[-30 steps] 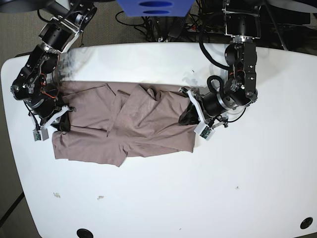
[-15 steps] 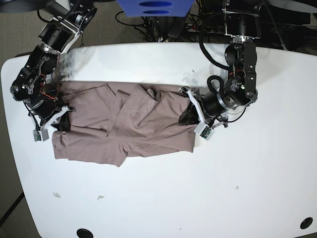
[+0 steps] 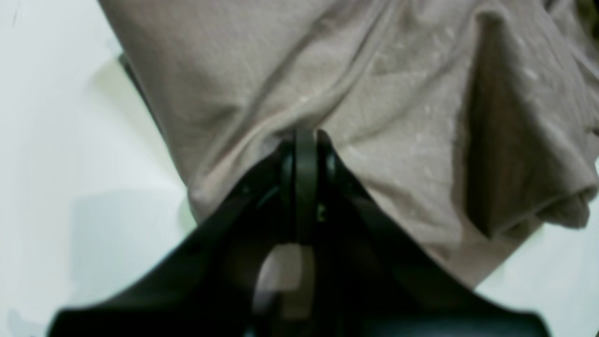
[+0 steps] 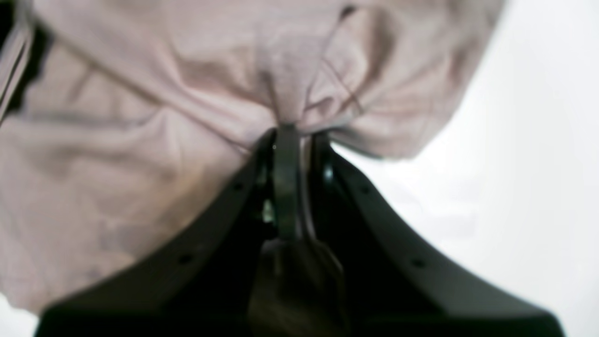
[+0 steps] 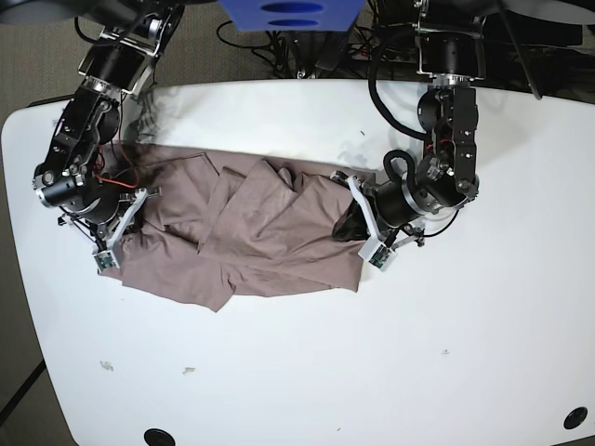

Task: Fold the T-shirt properly
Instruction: 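Lift the shirt end with the right gripper and fold it toward the left gripper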

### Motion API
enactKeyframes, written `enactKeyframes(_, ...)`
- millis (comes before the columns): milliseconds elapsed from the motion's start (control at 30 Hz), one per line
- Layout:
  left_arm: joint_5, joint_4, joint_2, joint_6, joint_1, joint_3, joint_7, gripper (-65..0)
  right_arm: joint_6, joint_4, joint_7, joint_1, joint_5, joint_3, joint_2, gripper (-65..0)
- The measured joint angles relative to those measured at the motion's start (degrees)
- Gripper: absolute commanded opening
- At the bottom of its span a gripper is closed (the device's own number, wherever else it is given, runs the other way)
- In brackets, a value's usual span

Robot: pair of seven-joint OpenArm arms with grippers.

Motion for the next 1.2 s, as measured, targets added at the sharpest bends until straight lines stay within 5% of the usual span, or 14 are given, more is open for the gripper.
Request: enactKeyframes(1200,-0.13,-1.20,0.11,0.42,-0.39,2.01,-1.07,-65.0,0.61,17.44,-11.06,-1.40,-1.60,-16.92,-3.26,-65.0)
